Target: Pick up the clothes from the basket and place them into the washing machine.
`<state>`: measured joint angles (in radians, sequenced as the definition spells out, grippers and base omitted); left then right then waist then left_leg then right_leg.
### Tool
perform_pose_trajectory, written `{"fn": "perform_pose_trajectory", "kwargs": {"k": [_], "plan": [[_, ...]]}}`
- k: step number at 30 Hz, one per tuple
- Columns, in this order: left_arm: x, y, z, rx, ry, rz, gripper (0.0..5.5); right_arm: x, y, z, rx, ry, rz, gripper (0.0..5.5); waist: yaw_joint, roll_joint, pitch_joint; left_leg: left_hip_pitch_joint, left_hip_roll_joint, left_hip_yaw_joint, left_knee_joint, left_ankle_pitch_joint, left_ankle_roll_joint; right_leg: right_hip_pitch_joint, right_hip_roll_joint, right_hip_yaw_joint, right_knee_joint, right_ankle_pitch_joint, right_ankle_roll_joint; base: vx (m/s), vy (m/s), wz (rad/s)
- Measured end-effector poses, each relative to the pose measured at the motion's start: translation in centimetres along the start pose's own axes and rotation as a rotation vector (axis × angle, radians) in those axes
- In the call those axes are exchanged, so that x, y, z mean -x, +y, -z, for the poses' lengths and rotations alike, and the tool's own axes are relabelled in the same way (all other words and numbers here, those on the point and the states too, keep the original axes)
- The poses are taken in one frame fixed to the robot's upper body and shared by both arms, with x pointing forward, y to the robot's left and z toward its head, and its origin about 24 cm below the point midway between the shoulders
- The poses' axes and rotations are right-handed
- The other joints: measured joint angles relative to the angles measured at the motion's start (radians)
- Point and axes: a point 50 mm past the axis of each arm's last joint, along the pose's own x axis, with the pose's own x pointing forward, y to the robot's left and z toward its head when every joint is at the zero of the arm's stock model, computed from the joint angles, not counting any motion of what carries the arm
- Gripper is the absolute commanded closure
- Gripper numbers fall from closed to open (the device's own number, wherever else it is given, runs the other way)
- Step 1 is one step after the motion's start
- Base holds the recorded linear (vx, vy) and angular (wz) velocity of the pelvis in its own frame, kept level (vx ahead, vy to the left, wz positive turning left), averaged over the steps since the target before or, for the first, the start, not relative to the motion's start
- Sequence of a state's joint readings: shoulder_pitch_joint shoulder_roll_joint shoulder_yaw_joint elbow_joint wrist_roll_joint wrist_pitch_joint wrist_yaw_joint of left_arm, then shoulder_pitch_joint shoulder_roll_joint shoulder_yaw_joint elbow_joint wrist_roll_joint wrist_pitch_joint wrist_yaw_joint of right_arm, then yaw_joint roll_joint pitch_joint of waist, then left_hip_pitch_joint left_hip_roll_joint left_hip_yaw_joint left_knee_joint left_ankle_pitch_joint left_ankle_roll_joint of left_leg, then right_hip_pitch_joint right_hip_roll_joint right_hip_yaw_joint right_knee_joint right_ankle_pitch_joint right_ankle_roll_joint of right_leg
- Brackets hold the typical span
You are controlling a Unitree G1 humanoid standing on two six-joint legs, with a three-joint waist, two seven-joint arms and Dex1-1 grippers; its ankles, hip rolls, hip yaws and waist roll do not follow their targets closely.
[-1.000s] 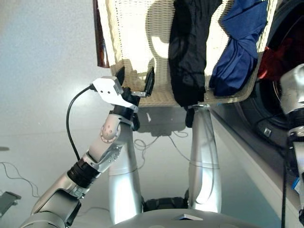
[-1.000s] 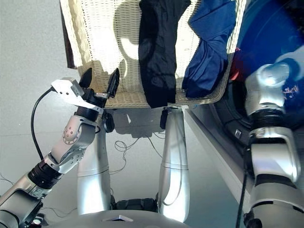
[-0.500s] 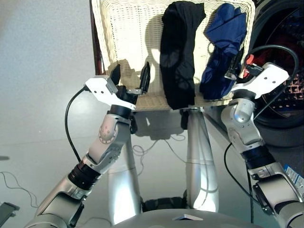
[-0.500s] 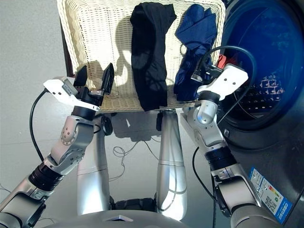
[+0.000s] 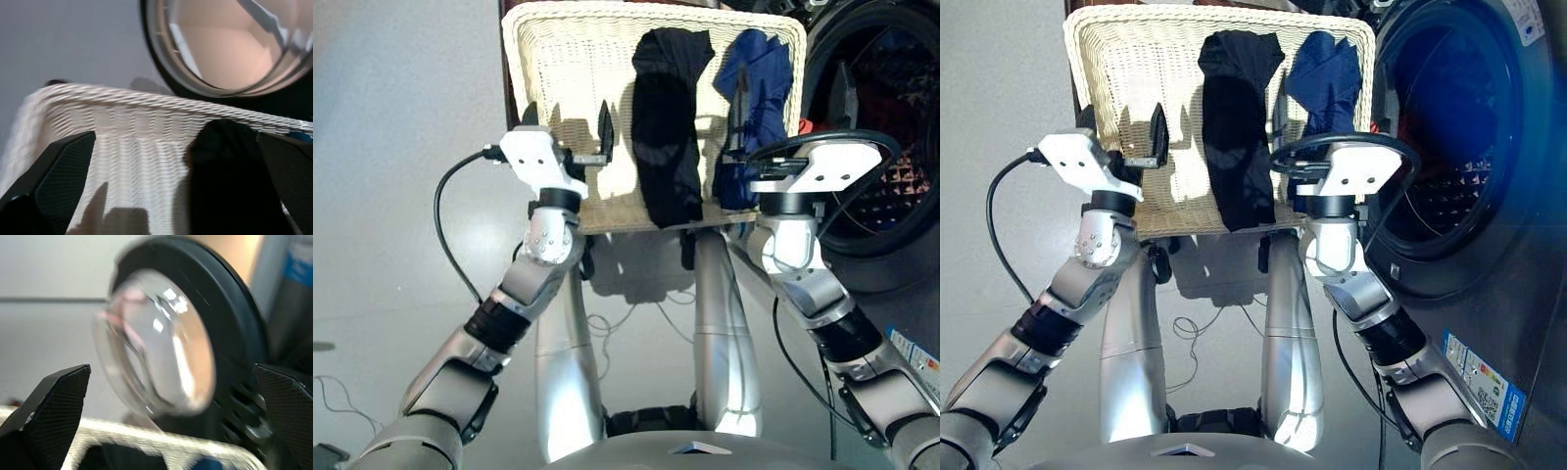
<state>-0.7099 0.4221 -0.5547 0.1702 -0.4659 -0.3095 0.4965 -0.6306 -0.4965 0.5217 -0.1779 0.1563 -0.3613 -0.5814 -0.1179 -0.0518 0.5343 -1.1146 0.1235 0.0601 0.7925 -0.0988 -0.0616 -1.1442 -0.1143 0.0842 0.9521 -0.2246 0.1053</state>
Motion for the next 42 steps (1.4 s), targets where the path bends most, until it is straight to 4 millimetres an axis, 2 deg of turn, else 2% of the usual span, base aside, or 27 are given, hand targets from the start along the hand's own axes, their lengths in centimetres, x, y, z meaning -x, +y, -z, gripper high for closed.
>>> {"fn": "perform_pose_trajectory", "kwargs": {"k": [1,6,10,15,18,23,28,35,42], "plan": [[-0.2,-0.2,0.3,-0.012,0.01,0.005,0.0,-0.1,0.4,0.0,-0.01,-0.001,-0.016,0.0,0.004,-0.001,0.0,0.003,0.002,0.0,0.0,-0.001,-0.002,0.002,0.002,-0.001,0.001,0.0,-0.001,0.0,0.0,0.0],[-0.9,-2.8,0.7,-0.011,0.035,0.075,0.0,-1.1,2.3,-0.8,-0.089,-0.018,-0.123,0.0,-0.015,-0.013,-0.001,0.01,0.014,-0.001,0.001,-0.004,-0.005,0.007,0.016,-0.001,-0.001,0.003,-0.008,0.0,0.0,0.0],[-0.8,-3.3,2.1,-0.055,0.097,0.107,0.0,-1.3,3.5,-1.1,-0.133,-0.015,-0.196,0.0,-0.028,-0.037,-0.001,0.013,0.032,0.001,-0.001,-0.005,-0.009,0.006,0.026,-0.001,-0.01,0.007,-0.017,0.0,0.0,0.0],[-0.6,-4.4,2.9,-0.073,0.133,0.135,0.0,-1.5,4.3,-1.3,-0.176,-0.007,-0.238,0.0,-0.034,-0.038,-0.001,0.007,0.04,0.0,-0.002,-0.007,-0.015,-0.002,0.035,-0.001,-0.01,0.009,-0.02,0.0,0.0,0.0],[-0.6,-4.5,3.6,-0.091,0.164,0.127,0.0,-1.7,5.0,-1.6,-0.192,-0.023,-0.266,0.0,-0.045,-0.038,-0.001,0.001,0.041,0.0,-0.002,-0.008,-0.016,-0.008,0.035,-0.002,-0.011,0.009,-0.02,0.0,0.0,0.0],[0.1,-4.7,5.4,-0.093,0.253,0.098,0.0,-1.9,6.0,-1.9,-0.219,-0.021,-0.288,0.0,-0.046,-0.039,-0.002,-0.011,0.043,0.0,-0.003,-0.009,-0.018,-0.021,0.038,-0.002,-0.011,0.008,-0.021,0.0,0.0,0.0],[1.1,-3.9,7.9,-0.129,0.38,0.021,0.0,-1.9,6.1,-1.9,-0.225,-0.01,-0.276,0.0,-0.046,-0.052,-0.002,-0.045,0.046,0.0,0.001,-0.009,-0.019,-0.057,0.042,-0.002,-0.008,0.009,-0.023,0.0,0.0,0.0],[0.5,-2.7,8.1,-0.082,0.413,-0.085,0.0,-2.2,6.3,-2.0,-0.216,-0.006,-0.268,0.0,-0.049,-0.064,-0.003,-0.067,0.056,0.003,0.009,-0.01,-0.025,-0.083,0.054,0.0,-0.006,0.012,-0.028,0.0,0.0,0.0],[-0.5,-2.9,7.4,-0.034,0.384,-0.153,0.0,-2.5,6.4,-2.3,-0.214,-0.021,-0.27,0.0,-0.048,-0.068,-0.005,-0.086,0.069,0.009,0.013,-0.012,-0.029,-0.11,0.065,0.006,-0.004,0.013,-0.029,0.0,0.0,0.0]]}}
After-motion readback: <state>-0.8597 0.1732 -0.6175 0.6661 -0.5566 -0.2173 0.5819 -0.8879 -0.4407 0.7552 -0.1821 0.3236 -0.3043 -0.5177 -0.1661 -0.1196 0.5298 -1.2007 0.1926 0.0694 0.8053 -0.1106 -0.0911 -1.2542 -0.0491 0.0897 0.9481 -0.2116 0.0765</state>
